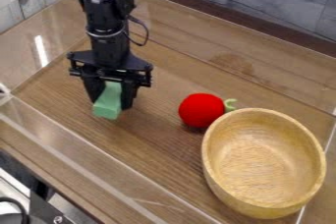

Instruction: Remove the green stick from the brown bowl and put it on the table

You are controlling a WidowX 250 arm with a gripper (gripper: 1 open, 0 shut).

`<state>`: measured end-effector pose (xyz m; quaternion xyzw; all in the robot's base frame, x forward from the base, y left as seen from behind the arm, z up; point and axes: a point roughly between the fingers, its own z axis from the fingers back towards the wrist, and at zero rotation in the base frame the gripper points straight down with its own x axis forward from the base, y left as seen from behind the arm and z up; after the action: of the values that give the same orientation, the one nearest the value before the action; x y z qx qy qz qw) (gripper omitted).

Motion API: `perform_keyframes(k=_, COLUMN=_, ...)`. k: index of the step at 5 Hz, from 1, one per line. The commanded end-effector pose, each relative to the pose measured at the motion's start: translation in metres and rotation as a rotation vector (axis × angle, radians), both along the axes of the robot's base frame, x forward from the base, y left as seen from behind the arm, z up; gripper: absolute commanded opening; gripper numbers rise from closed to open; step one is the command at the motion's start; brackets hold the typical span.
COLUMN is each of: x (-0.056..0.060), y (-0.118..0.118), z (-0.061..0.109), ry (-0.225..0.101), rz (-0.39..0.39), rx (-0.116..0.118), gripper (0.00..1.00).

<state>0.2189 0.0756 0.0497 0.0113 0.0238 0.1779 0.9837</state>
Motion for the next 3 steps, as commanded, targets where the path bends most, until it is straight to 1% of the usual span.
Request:
perform_keyframes(k=1, x=0.0079, y=-0.0001, z=0.0139, ry=-0.034, rz=-0.056, rx=0.019, gripper=0.0)
perform_keyframes(k=2, x=0.0055, y=-0.0054, z=0.0187, ry=-0.028, rz=-0.109, rx=0.015, gripper=0.0)
perform_keyframes(k=3, x=0.0065, y=-0.002, z=0.0205, ry=-0.021, rz=-0.086, rx=0.016, gripper=0.0)
